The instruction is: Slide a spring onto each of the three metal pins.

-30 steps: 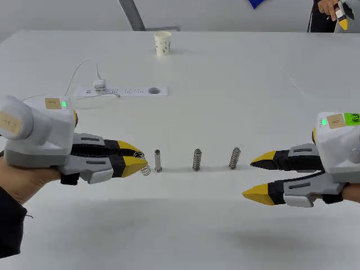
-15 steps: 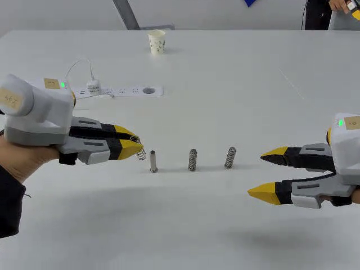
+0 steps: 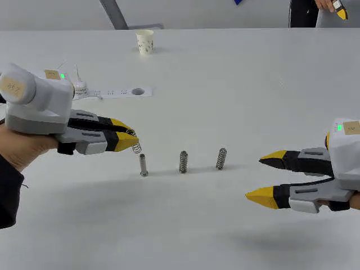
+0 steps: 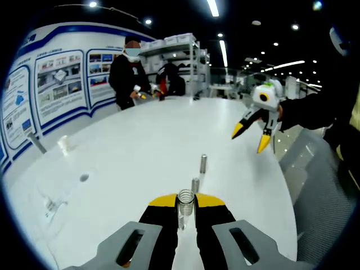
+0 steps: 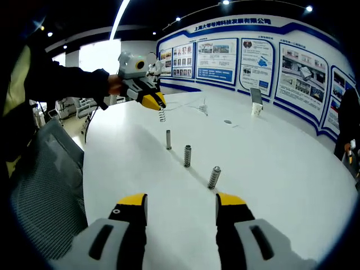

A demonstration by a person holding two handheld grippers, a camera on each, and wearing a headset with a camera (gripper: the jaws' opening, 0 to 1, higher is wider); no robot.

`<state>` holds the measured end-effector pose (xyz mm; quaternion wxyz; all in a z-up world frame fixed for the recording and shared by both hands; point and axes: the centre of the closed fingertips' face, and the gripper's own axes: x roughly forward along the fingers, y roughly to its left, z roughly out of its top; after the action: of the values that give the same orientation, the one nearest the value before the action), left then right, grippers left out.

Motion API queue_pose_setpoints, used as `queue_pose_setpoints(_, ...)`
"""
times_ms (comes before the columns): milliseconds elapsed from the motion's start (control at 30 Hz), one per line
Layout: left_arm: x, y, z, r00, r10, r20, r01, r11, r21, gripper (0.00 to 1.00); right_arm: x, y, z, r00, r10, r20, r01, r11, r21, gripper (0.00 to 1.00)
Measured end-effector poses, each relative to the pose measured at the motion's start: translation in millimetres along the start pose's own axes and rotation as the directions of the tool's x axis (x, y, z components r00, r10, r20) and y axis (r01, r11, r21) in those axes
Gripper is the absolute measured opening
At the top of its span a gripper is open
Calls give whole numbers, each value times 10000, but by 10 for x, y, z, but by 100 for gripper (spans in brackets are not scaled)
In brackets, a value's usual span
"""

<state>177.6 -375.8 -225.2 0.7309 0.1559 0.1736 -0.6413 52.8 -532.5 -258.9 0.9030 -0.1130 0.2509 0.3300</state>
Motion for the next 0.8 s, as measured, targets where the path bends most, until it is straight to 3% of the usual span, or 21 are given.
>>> queue_pose_setpoints(300,95,62,-82,9992,-159,-360,156,9998,-81,10,-21,-36,-36,9999,-110,8,110,9998,181,50)
queue_pose_setpoints(800,188,54,-157,9966,-340,-750,340,9994,-23,10,-38,-52,-91,9998,-188,20,187,9991,386,50)
